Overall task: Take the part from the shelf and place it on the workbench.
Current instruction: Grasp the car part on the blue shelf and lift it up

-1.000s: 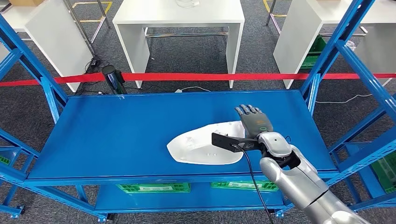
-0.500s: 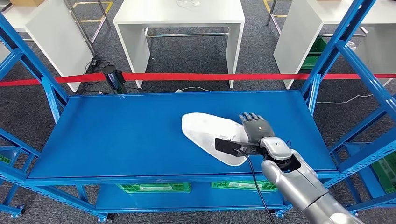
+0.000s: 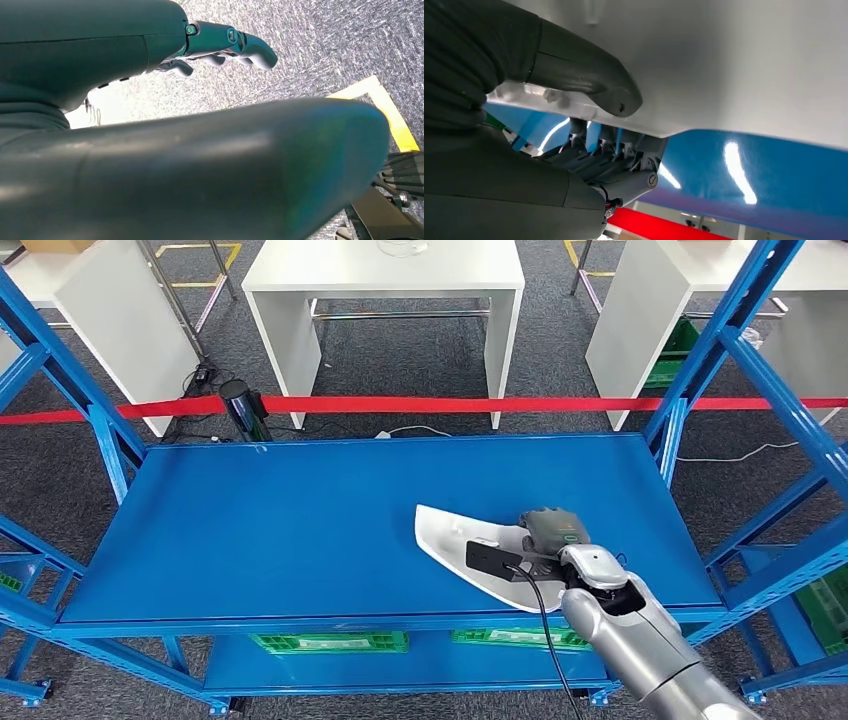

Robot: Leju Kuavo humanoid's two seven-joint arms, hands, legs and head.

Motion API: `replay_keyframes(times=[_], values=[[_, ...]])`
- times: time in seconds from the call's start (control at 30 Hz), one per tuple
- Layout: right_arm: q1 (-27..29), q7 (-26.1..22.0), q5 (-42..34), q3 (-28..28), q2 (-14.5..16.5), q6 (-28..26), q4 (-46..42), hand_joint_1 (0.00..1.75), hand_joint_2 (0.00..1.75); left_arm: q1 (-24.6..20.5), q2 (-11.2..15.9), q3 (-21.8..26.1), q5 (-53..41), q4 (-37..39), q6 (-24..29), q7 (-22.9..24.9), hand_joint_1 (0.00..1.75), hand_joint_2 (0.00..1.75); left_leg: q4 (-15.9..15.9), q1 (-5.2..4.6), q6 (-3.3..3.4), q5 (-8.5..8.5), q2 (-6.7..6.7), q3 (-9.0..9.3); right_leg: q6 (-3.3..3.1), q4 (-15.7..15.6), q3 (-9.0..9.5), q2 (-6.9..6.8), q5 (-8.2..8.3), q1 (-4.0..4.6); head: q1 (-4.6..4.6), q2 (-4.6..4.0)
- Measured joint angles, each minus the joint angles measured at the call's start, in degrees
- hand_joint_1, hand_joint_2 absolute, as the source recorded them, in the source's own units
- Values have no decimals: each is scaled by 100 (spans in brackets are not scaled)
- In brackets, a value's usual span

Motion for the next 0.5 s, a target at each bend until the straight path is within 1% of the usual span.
replay_keyframes(times=[0.13, 0.5], values=[[108, 13, 13, -49, 0, -26, 0, 175, 175, 0, -4, 0, -13, 0, -8, -8, 0, 0, 0, 0, 0, 0, 2, 0, 0, 0, -2, 0, 0, -1, 0, 0], [151, 11, 13, -132, 0, -53, 0, 175, 175, -1, -21, 0, -22, 0, -27, -36, 0, 0, 0, 0, 1, -1, 6, 2, 0, -1, -1, 1, 0, 0, 0, 0]])
